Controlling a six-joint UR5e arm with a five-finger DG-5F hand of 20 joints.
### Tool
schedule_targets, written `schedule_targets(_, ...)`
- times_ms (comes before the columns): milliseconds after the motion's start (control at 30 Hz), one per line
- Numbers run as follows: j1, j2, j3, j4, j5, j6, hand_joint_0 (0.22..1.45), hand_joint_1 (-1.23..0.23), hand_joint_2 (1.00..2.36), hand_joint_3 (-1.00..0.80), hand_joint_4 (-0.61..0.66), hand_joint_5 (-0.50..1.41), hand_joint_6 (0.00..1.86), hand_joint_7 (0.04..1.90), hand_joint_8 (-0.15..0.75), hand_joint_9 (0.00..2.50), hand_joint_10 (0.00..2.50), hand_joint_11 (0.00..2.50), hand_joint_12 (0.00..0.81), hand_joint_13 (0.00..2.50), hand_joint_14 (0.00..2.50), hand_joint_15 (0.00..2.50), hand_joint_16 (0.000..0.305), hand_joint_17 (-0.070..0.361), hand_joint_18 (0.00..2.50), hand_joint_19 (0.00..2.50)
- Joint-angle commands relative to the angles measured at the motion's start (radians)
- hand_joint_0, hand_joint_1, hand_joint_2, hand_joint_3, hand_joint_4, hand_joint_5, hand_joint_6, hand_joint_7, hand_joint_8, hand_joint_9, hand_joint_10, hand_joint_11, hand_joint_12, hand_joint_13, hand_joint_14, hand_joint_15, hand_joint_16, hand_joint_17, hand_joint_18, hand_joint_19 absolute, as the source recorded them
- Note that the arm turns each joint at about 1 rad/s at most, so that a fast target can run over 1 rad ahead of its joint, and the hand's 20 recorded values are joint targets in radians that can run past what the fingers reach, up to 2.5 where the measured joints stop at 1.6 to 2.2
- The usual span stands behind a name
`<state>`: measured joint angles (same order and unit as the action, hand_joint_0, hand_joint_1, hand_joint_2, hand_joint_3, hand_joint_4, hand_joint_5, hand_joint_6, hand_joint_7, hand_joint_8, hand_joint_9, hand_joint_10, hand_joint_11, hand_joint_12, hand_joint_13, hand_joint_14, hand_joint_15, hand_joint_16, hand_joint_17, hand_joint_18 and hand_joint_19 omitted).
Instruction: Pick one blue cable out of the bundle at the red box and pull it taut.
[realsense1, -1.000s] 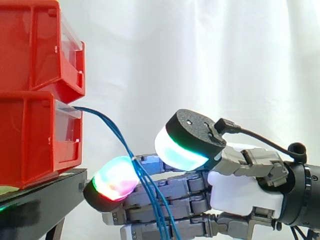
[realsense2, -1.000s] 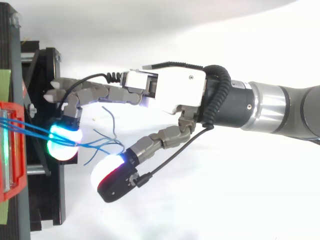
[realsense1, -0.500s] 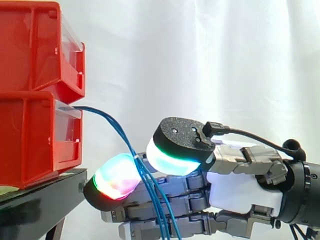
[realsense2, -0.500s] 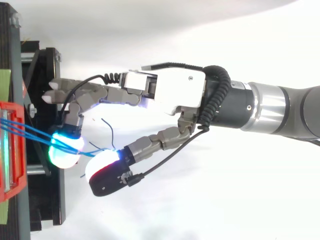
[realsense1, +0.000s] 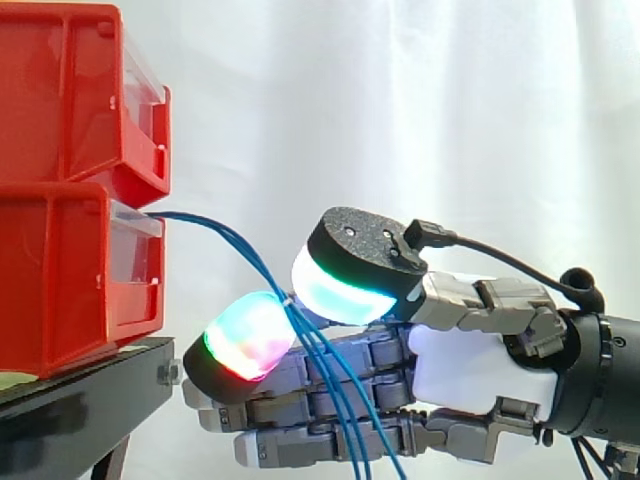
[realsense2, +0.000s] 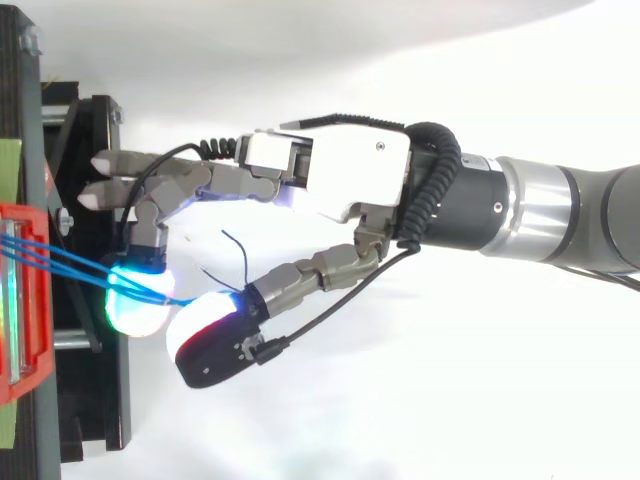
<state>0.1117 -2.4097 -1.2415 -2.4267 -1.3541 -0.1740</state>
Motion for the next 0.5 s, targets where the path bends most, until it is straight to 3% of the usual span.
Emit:
schedule_targets(0, 0.000, 0.000, 0.001, -0.002, 0.000, 0.008, 0.56, -0.72, 1.01, -0.22, 0.21, -0.15, 0.89, 0.88, 0.303, 0.25, 0.00, 0.07, 0.357, 0.09, 0.00, 0.09, 0.052, 0.116, 0.00, 0.00)
schedule_targets(200, -0.001, 0.001, 0.011, -0.002, 0.000, 0.024, 0.58, -0.76, 1.00, -0.07, 0.14, -0.13, 0.91, 0.93, 0.372, 0.37, 0.00, 0.09, 0.405, 0.23, 0.00, 0.09, 0.062, 0.140, 0.03, 0.00)
schedule_targets(467, -0.001, 0.001, 0.022, -0.011, 0.000, 0.033, 0.62, -0.87, 1.01, -0.12, 0.06, -0.15, 0.91, 1.01, 0.315, 0.35, 0.00, 0.09, 0.359, 0.22, 0.00, 0.07, 0.053, 0.118, 0.05, 0.00)
